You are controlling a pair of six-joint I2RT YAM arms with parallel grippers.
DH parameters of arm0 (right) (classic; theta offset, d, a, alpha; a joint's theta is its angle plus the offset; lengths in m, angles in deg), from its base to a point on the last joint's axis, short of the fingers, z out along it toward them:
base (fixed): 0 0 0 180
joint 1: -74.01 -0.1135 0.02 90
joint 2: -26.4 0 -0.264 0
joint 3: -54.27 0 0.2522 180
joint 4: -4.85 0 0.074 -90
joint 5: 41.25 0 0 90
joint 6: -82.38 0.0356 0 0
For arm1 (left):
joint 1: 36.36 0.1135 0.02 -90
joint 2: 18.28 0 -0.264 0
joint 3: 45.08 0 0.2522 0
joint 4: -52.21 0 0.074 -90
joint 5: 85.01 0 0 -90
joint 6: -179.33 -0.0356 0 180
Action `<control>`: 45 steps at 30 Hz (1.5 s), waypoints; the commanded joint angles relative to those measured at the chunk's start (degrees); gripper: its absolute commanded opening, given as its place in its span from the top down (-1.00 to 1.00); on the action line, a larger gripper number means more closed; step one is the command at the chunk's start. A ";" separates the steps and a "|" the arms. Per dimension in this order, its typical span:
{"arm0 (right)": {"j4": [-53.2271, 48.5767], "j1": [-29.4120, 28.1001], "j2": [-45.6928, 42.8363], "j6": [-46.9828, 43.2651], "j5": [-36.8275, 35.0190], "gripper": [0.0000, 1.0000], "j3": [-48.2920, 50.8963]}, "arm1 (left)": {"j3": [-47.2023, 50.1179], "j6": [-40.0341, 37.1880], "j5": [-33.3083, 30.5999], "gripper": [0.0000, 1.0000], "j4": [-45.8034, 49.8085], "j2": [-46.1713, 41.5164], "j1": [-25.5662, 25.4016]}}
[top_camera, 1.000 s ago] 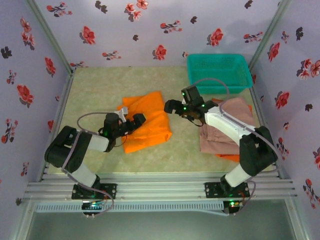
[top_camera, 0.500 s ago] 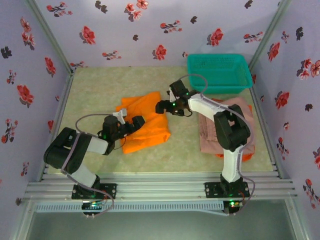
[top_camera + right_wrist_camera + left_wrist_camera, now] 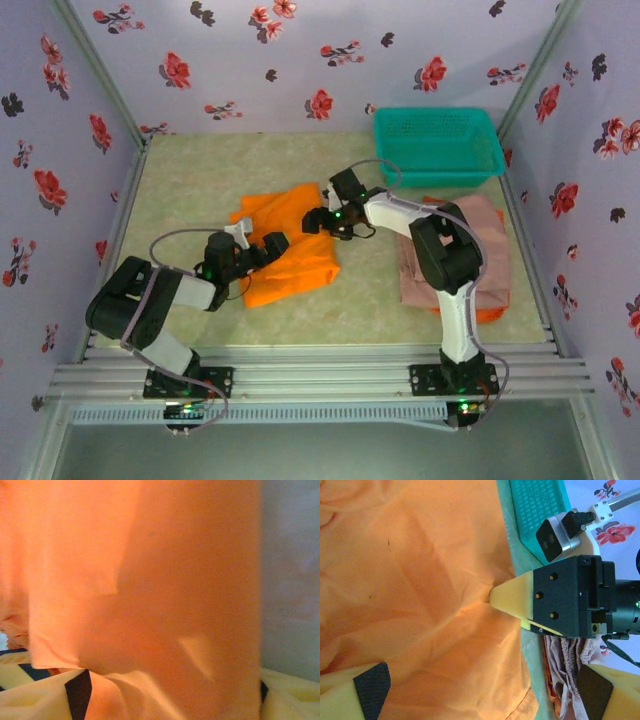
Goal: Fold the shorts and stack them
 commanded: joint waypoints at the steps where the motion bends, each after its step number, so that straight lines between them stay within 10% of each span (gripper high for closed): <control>1: 3.98 -0.84 1.37 2.66 3.09 -0.50 -0.19 | 2.53 -1.30 -3.26 -0.98 8.36 0.89 0.20; 16: -4.99 -1.13 -0.31 -1.53 -5.09 1.00 -3.16 | 0.30 -3.99 -4.85 -0.98 15.34 -8.91 0.20; 31: -37.58 -0.87 -13.27 -15.40 -31.83 1.00 -9.77 | -2.59 -10.00 -9.22 -0.98 34.09 -28.26 1.30; 45: -55.48 3.97 -23.81 -16.50 -40.34 1.00 -16.41 | -1.79 -8.38 -9.20 -0.99 32.19 -28.15 1.35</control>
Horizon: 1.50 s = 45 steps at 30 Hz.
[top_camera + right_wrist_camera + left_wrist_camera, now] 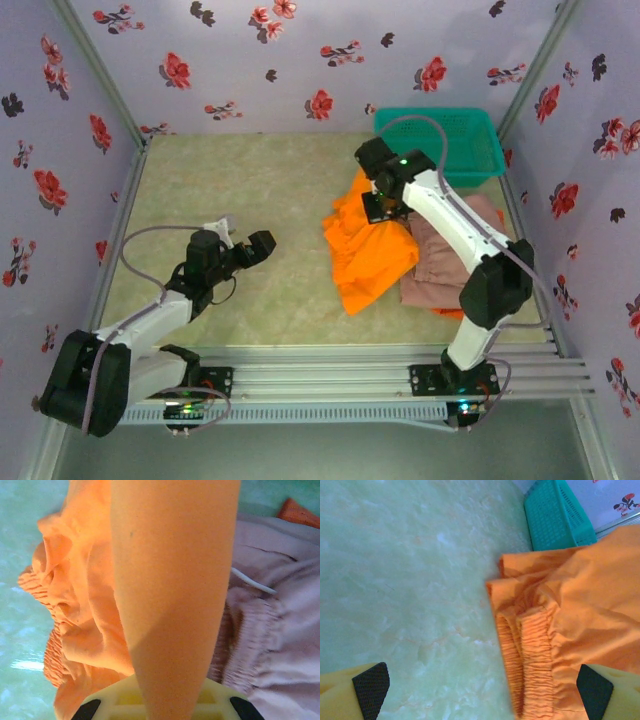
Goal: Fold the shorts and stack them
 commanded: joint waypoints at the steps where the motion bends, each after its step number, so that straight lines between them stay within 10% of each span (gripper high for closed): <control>1: -6.15 2.22 -3.17 -0.98 -3.03 1.00 -2.10 | -0.13 -0.59 -0.72 -0.99 -0.34 -0.70 0.40; 28: -15.42 12.14 -10.62 0.28 -4.86 1.00 -11.61 | 0.42 0.21 -0.81 -0.98 -3.14 0.56 0.35; 45: -7.01 24.25 -12.98 -7.29 -13.50 1.00 3.91 | 0.86 0.75 -0.83 -0.99 -4.29 0.62 0.37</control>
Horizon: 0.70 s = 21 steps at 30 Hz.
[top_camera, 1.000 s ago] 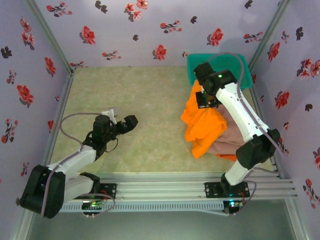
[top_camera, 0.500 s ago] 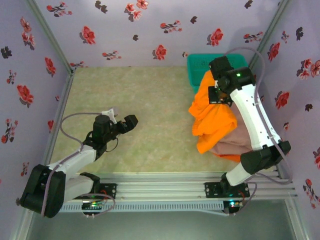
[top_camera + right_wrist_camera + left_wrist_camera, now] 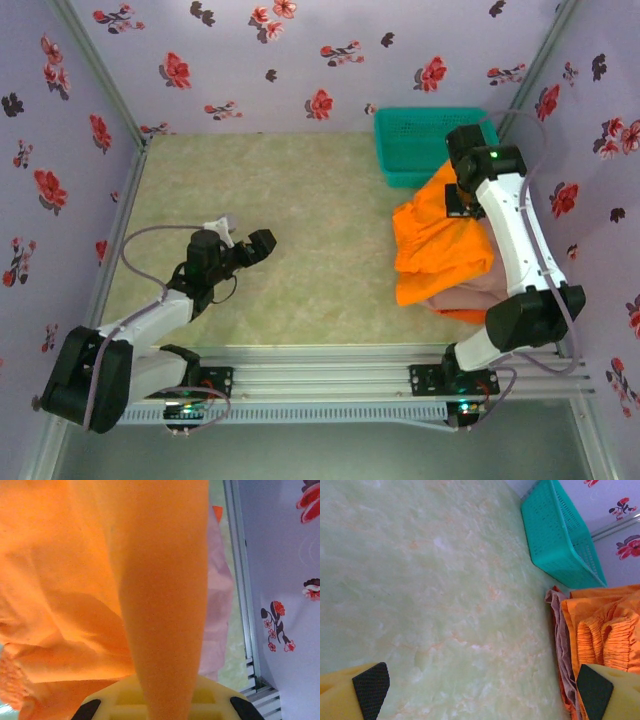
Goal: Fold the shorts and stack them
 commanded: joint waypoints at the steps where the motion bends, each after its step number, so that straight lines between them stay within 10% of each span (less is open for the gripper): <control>1: 3.76 2.34 -1.51 -2.47 -5.11 1.00 3.07 | 0.73 0.34 -0.80 -0.99 -1.84 -0.63 0.34; 21: 13.61 10.29 4.21 -5.44 -14.10 0.91 13.46 | 1.44 0.02 -1.58 -0.99 -1.37 -1.43 0.44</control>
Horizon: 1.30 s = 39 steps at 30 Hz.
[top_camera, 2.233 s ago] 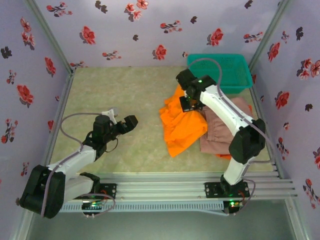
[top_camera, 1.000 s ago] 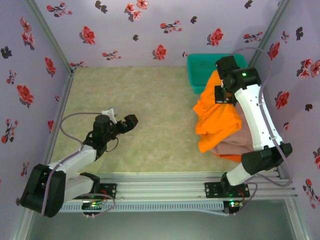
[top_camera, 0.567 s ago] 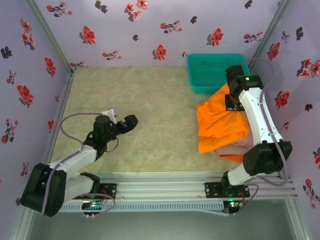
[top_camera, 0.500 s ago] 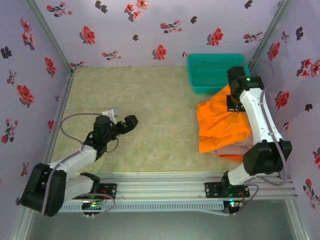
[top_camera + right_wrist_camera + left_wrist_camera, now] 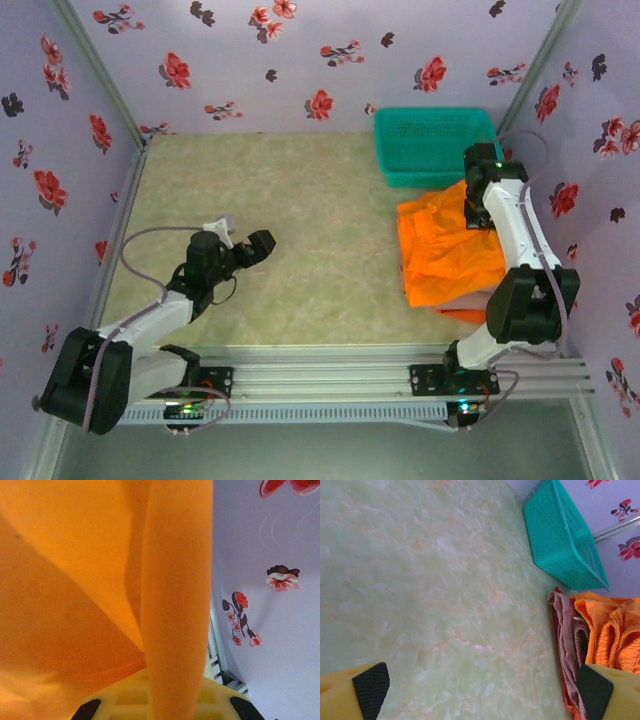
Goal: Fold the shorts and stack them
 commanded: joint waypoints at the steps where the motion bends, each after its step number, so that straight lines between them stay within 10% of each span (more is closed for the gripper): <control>1: 2.36 1.00 2.12 -0.31 -6.47 0.89 0.72 | 0.93 -0.01 -1.10 -0.99 -1.08 -1.22 0.47; 7: 0.40 2.31 8.84 3.05 -15.18 0.45 -0.12 | 1.19 -0.20 -1.54 -0.98 -0.60 -2.10 0.48; 12: -4.83 4.74 11.42 9.56 -16.26 -0.84 -4.80 | 1.02 -0.87 -1.71 -0.99 1.23 -3.58 0.68; 20: 19.30 4.92 -8.13 16.33 36.21 -0.98 2.45 | 0.72 -1.62 -2.77 -0.99 2.87 -4.66 0.84; 25: 25.93 4.68 -5.01 23.71 55.96 -0.98 2.36 | 0.32 -1.71 -2.88 -0.99 2.70 -4.07 0.80; 39: 40.01 -0.76 5.84 30.27 59.64 -0.98 13.71 | 0.08 -2.37 -3.03 -0.99 3.42 -4.41 0.87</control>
